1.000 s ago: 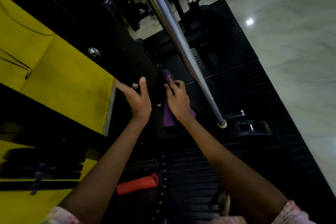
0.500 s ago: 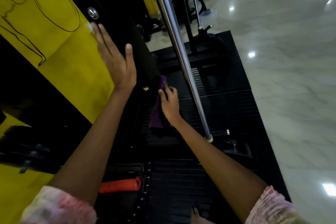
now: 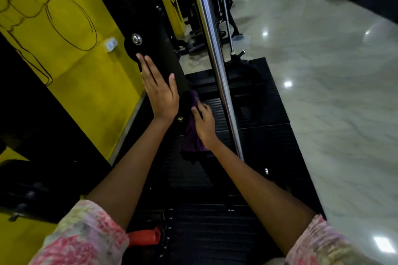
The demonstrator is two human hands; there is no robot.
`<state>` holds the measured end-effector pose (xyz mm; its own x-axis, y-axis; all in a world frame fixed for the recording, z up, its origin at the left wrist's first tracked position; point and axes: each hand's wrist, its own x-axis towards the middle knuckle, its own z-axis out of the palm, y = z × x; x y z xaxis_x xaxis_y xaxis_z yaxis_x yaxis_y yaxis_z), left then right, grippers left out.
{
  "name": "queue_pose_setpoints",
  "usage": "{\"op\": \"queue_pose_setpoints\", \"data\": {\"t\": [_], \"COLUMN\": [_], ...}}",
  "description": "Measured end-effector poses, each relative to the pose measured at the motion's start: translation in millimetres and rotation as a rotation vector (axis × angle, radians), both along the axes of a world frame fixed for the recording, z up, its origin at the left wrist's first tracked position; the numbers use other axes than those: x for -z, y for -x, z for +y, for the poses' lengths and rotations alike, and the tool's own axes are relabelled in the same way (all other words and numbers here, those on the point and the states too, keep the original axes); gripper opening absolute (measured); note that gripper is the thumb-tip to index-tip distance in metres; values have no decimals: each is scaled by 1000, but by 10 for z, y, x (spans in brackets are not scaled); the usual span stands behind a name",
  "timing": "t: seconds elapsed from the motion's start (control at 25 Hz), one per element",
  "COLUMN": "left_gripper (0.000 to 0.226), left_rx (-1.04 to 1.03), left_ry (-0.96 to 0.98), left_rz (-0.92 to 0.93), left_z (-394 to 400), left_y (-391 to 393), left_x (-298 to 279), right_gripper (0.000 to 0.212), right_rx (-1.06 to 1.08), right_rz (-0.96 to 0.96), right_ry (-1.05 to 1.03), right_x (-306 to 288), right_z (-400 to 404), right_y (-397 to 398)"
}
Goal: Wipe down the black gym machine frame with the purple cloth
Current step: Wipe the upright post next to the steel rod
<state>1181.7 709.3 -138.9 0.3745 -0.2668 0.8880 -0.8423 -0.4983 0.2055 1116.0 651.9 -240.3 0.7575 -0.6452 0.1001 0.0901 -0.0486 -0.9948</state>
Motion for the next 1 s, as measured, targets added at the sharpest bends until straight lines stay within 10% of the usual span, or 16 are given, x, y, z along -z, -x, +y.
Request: {"op": "queue_pose_setpoints", "data": {"t": [0.2, 0.52, 0.72, 1.0], "left_gripper": [60, 58, 58, 63], "left_rx": [134, 98, 74, 62], "left_ry": [29, 76, 161, 164], "left_rz": [27, -42, -12, -100], "left_z": [14, -39, -88, -90], "left_y": [-15, -59, -5, -98], "left_x": [-21, 20, 42, 47], "right_gripper": [38, 48, 50, 50], "right_rx": [24, 23, -16, 89], "right_rz": [113, -207, 29, -340], "right_ry": [-274, 89, 254, 366], "right_x": [-50, -158, 3, -728], "right_z": [-151, -54, -109, -185], "right_y": [-221, -96, -202, -310]}}
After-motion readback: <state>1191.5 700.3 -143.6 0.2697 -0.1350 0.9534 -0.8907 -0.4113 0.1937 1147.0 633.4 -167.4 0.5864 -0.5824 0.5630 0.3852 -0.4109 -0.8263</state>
